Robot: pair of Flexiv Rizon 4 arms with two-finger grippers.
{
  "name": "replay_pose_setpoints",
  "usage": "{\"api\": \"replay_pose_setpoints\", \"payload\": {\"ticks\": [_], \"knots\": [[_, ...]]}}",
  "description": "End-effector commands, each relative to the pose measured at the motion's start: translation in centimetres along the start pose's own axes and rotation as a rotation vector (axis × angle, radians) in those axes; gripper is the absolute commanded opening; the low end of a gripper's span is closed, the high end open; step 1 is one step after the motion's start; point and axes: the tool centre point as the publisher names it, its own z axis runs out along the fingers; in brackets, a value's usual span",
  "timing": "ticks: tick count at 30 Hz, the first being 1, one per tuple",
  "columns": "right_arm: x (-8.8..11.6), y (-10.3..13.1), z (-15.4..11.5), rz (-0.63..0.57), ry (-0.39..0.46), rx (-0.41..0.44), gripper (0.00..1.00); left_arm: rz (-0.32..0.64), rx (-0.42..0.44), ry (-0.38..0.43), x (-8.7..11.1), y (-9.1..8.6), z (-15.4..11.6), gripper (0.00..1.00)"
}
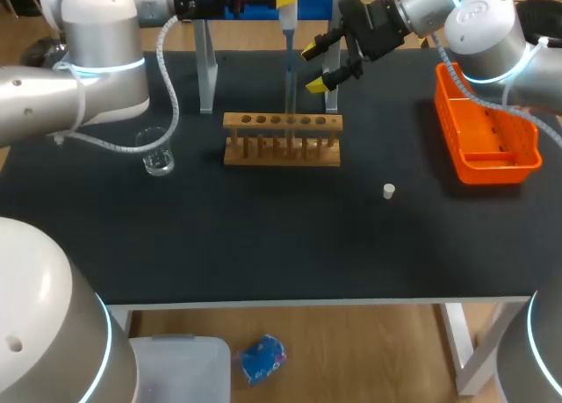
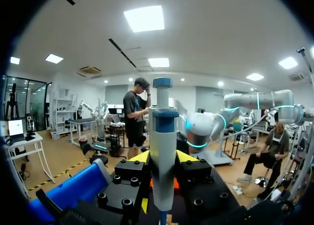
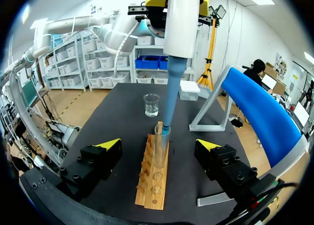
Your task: Invert the test tube, pick up the pipette, mount the tip to pipette, aspirate from beaker and dispense into the tube, eject the tip, return the pipette, and cap with the stopper.
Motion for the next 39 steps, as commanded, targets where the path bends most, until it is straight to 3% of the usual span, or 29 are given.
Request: {"api": "replay_pose_setpoints", "payload": {"ticks": [1, 39], "knots": [[-0.08, -0.01, -0.12, 0.000, 0.005, 0.001, 1.00, 0.000, 0.002, 0.000, -0.08, 0.21, 0.13, 0.00], [-0.08, -0.01, -0.12, 0.000, 0.005, 0.001, 1.00, -0.002, 0.002, -0.010, 0.21, 0.90, 0.47, 0.00]]}}
